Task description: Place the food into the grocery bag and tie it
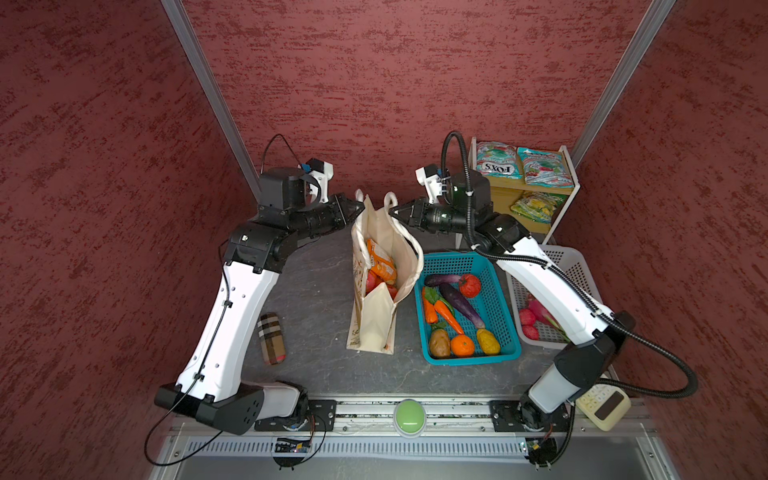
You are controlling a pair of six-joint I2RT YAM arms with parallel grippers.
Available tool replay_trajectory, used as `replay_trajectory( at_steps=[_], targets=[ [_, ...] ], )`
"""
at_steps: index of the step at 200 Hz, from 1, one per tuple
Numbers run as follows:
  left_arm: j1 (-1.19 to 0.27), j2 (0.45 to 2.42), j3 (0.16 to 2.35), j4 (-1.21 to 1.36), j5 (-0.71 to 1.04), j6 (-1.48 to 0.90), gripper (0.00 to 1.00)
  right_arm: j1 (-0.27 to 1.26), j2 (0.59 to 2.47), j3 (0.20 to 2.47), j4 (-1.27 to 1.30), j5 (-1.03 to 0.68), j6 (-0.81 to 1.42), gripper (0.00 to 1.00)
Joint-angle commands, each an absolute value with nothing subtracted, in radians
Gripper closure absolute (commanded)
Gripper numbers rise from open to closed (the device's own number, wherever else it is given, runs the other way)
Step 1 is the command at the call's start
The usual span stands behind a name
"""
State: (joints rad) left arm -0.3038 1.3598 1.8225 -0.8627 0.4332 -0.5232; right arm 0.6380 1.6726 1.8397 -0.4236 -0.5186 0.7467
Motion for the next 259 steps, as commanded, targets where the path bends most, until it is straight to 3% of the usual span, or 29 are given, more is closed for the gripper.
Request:
replay_trajectory(
  at_steps=[1,137,259],
  targets=[
    [-0.331,1.372,1.858,-0.797,0.425,-0.522,1.00,0.657,1.693,1.877,-0.341,-0.564,0.742,1.00],
    [-0.367,1.347,1.803,-0.772,0.427,-0.519,1.00,0.695,1.812,1.847,-0.099,-0.676,0.818,1.00],
    [-0.360,1.358,1.789,-0.750,0.494,-0.532,1.00,0.706,1.812,1.780,0.006,-0.716,0.844,1.00]
  ],
)
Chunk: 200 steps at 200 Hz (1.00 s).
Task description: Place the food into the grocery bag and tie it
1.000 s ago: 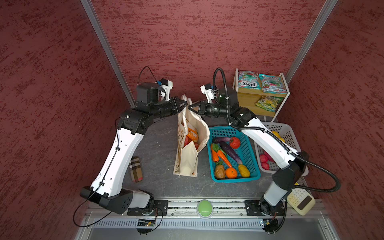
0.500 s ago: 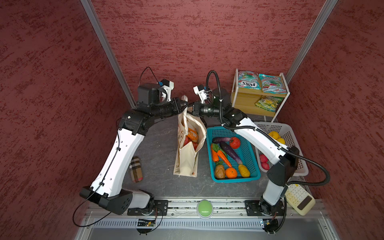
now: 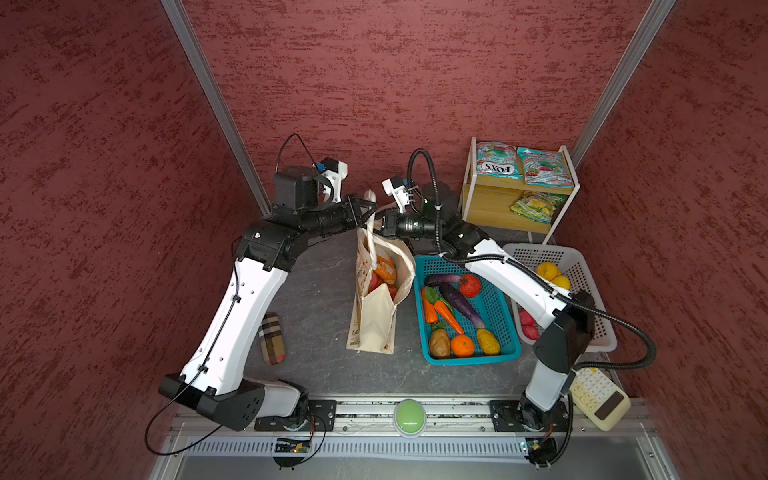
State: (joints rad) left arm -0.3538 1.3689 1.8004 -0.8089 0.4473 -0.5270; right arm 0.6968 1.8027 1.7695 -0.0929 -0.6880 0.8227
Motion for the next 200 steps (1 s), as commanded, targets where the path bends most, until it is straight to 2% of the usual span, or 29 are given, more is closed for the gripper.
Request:
replay_trajectory(
  at_steps=[1,88,126,148,158,180,200],
  targets=[
    [-0.360,1.357,1.789,-0.750,0.495,-0.531,1.00,0.706,1.813,1.780,0.007,-0.716,0.844,1.00],
    [-0.380,1.268,1.707,-0.787,0.546,-0.550,0.99,0.656,1.861,1.860,0.098,-0.636,0.859,1.00],
    [-0.375,1.225,1.660,-0.799,0.537,-0.544,0.80,0.642,1.848,1.852,0.132,-0.613,0.865,1.00],
    [-0.363,1.204,1.645,-0.796,0.531,-0.547,0.56,0.640,1.838,1.846,0.143,-0.603,0.864,1.00],
    [-0.357,1.198,1.644,-0.799,0.532,-0.545,0.48,0.640,1.836,1.844,0.143,-0.603,0.864,1.00],
    [-0.339,1.185,1.640,-0.793,0.540,-0.548,0.38,0.638,1.829,1.841,0.144,-0.600,0.864,1.00],
    [-0.324,1.172,1.636,-0.785,0.541,-0.552,0.33,0.638,1.826,1.841,0.144,-0.598,0.863,1.00]
  ],
)
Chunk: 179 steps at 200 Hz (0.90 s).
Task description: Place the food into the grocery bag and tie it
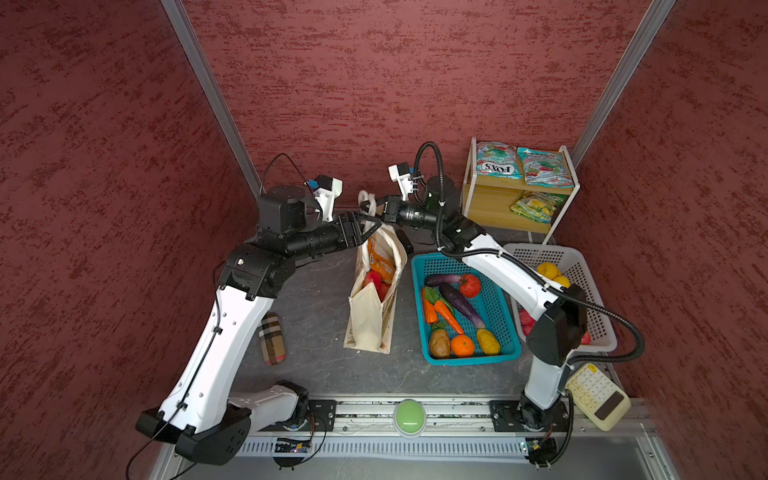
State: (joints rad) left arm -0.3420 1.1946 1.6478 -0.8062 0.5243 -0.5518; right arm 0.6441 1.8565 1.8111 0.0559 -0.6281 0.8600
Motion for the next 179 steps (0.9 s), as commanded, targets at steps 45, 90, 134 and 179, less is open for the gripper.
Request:
replay_trajectory(
  at_steps=[45,90,134,179],
  targets=[
    [-0.177,1.104,1.544,-0.697,0.572,-0.670,0.38,0.632,1.819,1.845,0.131,-0.604,0.855,1.00],
    [-0.090,1.136,1.503,-0.594,0.654,-0.761,0.43,0.630,1.817,1.841,0.124,-0.627,0.859,1.00],
    [-0.113,1.219,1.512,-0.515,0.690,-0.786,0.50,0.635,1.802,1.812,0.097,-0.656,0.851,1.00],
    [-0.165,1.286,1.527,-0.491,0.667,-0.788,0.46,0.647,1.793,1.807,0.042,-0.685,0.821,1.00]
  ],
)
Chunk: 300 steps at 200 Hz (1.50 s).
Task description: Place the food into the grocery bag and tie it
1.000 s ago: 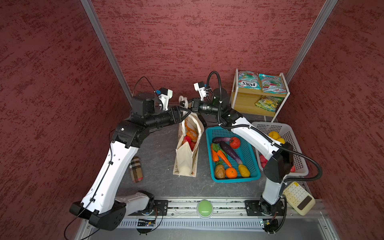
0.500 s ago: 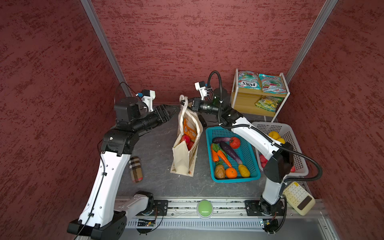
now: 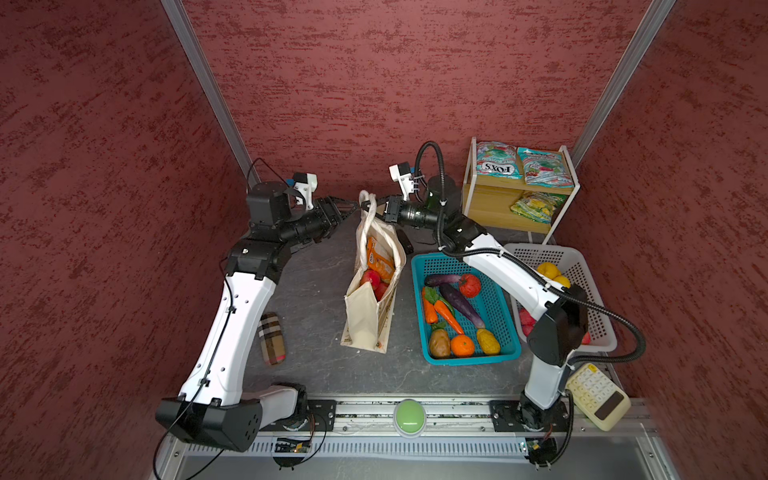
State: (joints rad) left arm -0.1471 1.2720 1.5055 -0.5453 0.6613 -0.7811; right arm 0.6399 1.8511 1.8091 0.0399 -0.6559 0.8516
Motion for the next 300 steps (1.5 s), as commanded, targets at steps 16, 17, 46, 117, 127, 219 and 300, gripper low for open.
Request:
replay_trajectory(
  at_steps=[16,17,46,117,127,219,300],
  targets=[
    [-0.169,1.297,1.534,-0.489,0.660,-0.785,0.45,0.650,1.788,1.800,0.022,-0.692,0.808,1.00],
    [-0.170,1.298,1.535,-0.489,0.660,-0.785,0.45,0.650,1.789,1.800,0.021,-0.693,0.807,1.00],
    [-0.170,1.312,1.534,-0.493,0.649,-0.782,0.44,0.655,1.775,1.779,0.001,-0.702,0.793,1.00],
    [-0.189,1.351,1.555,-0.506,0.643,-0.760,0.46,0.668,1.775,1.763,-0.039,-0.724,0.765,1.00],
    [-0.193,1.357,1.557,-0.506,0.641,-0.755,0.49,0.671,1.776,1.763,-0.044,-0.727,0.760,1.00],
    [-0.197,1.339,1.506,-0.514,0.632,-0.742,0.63,0.680,1.753,1.731,-0.068,-0.725,0.726,1.00],
    [-0.198,1.314,1.474,-0.542,0.641,-0.723,0.71,0.681,1.749,1.718,-0.061,-0.735,0.728,1.00]
  ],
)
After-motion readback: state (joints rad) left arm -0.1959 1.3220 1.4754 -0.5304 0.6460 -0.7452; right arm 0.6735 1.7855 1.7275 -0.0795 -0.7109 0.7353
